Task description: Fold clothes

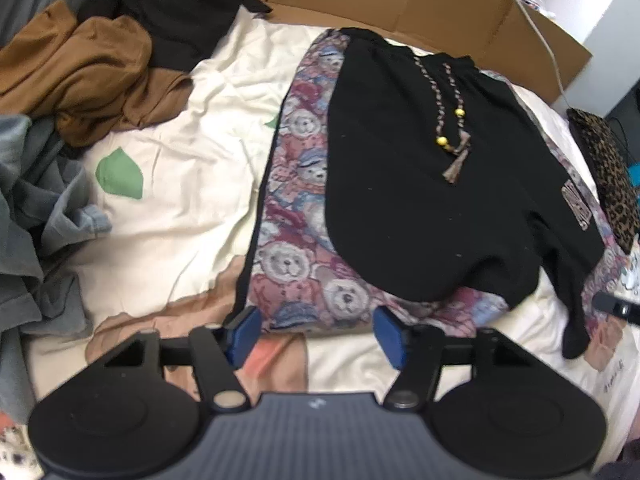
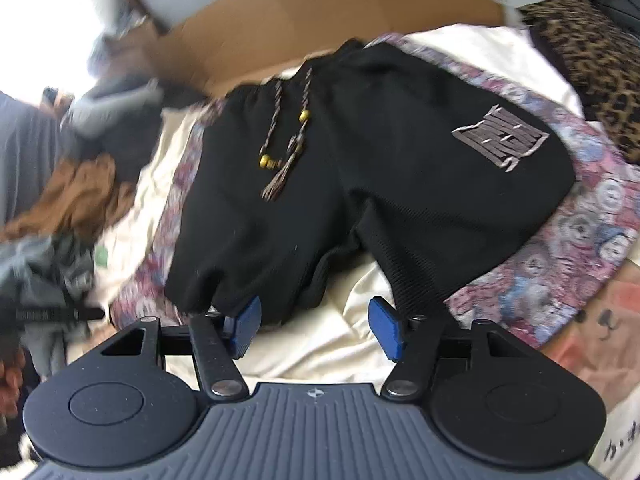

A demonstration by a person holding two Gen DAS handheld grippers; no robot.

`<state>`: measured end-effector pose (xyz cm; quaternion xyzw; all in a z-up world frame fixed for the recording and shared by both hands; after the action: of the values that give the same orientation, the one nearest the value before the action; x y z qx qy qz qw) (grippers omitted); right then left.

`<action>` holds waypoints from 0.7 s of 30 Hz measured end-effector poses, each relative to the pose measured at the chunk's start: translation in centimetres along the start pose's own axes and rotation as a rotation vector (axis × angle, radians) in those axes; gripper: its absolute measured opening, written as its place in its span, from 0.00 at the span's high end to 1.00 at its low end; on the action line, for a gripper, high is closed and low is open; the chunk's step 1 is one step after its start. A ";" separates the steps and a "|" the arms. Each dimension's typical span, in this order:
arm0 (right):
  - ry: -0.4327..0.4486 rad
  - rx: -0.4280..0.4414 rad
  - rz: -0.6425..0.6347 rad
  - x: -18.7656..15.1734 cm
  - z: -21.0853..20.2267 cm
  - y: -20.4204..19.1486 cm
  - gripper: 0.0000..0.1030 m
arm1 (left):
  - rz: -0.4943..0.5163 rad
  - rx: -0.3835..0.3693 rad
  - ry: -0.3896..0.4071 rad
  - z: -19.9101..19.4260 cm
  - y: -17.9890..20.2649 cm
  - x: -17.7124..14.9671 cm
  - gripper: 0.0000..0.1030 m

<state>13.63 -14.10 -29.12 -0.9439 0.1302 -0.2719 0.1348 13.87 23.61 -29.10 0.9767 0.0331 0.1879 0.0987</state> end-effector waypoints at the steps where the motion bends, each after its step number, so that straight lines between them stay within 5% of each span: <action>1: -0.012 -0.003 -0.010 -0.1 0.6 0.0 0.39 | -0.003 0.009 -0.001 0.5 -0.4 -0.1 0.43; 8: -0.074 -0.039 -0.086 -0.6 4.0 -0.1 0.40 | 0.002 0.057 -0.021 3.1 -2.5 -1.1 0.43; 21: -0.108 -0.011 -0.255 0.4 8.8 -2.4 0.41 | 0.075 -0.033 0.050 6.3 -3.3 -1.6 0.46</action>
<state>19.19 -10.42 -35.33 -0.9668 0.0032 -0.2347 0.1006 14.63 25.49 -36.06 0.9705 -0.0042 0.2162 0.1067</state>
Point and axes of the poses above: each gripper's, at about its wrist camera, not at the fingertips, and z roughly the way its jaws point, y to its right, x to its top, the point moved 2 cm from there along z, roughly the way its jaws point, and after that the axes turned 4 degrees about -x, right-handed, at the moved point
